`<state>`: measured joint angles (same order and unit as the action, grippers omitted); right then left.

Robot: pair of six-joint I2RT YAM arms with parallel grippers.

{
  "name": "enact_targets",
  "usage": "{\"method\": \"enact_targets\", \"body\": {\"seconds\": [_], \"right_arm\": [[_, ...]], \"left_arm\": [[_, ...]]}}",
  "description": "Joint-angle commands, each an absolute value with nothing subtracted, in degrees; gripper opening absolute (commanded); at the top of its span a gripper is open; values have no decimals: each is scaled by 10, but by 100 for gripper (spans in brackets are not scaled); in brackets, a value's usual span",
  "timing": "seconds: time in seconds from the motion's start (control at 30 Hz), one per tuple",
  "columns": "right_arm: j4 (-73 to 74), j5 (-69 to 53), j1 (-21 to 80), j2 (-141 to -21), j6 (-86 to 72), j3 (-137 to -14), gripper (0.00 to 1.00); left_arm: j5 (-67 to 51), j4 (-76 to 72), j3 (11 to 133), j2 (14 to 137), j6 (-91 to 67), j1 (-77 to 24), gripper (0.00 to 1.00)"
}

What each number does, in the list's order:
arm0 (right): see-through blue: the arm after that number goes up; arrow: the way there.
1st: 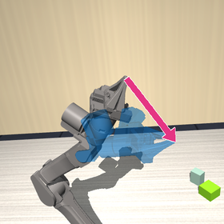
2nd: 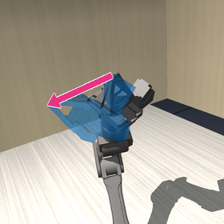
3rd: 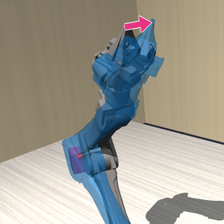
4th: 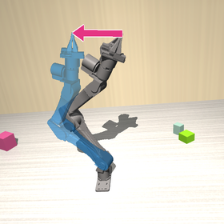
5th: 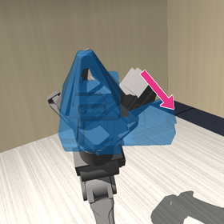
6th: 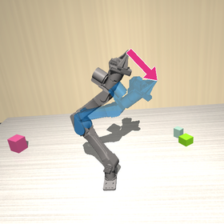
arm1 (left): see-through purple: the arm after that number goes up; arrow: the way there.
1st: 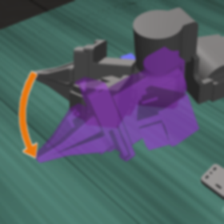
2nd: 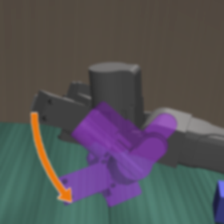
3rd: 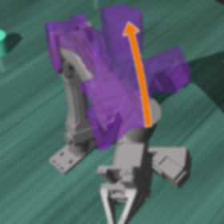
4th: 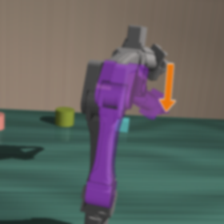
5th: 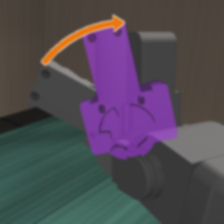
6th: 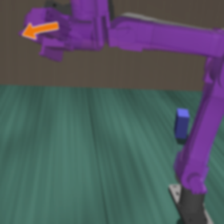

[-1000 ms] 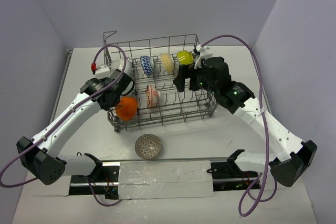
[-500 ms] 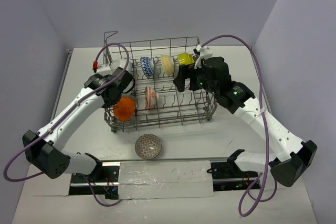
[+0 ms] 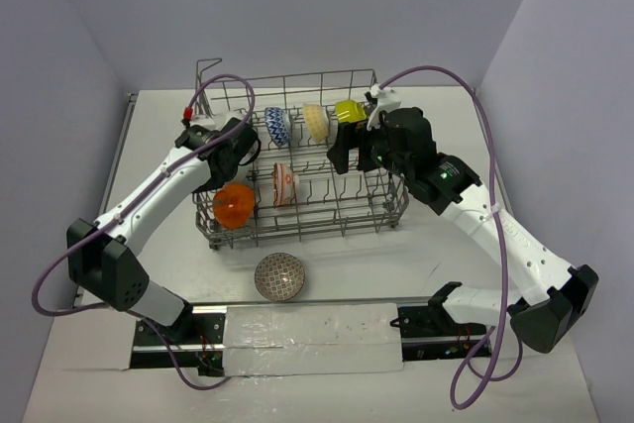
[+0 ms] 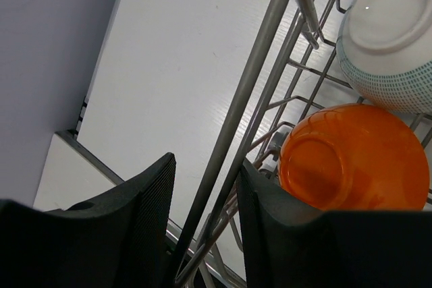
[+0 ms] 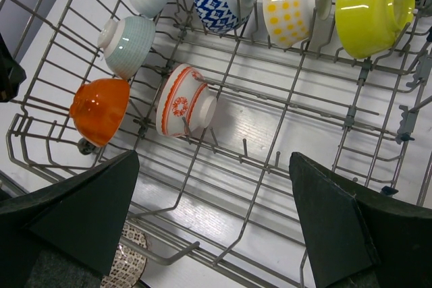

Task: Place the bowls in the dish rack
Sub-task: Move the dish rack to the center of the board.

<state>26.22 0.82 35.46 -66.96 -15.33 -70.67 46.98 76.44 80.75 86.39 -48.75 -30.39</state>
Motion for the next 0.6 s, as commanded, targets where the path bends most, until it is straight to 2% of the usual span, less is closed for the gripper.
{"method": "enact_targets", "body": {"seconds": [0.0,0.1,0.13,0.33,0.5,0.57], "right_arm": [[253,11,352,-659,-151,-704,100],[253,11,352,-658,-150,-703,100],[253,11,352,-657,-149,-703,100],[253,13,352,-657,-150,-703,100],[253,9,352,-660,-151,-703,100],[252,10,352,-661,-150,-703,100]], "left_arm": [[524,747,833,869,-476,-288,45],[520,732,843,871,-462,-284,41],[514,716,843,870,-454,-283,32],[501,711,845,870,-446,-281,4],[511,708,833,870,-445,-280,4],[519,715,833,874,-449,-279,9]]}}
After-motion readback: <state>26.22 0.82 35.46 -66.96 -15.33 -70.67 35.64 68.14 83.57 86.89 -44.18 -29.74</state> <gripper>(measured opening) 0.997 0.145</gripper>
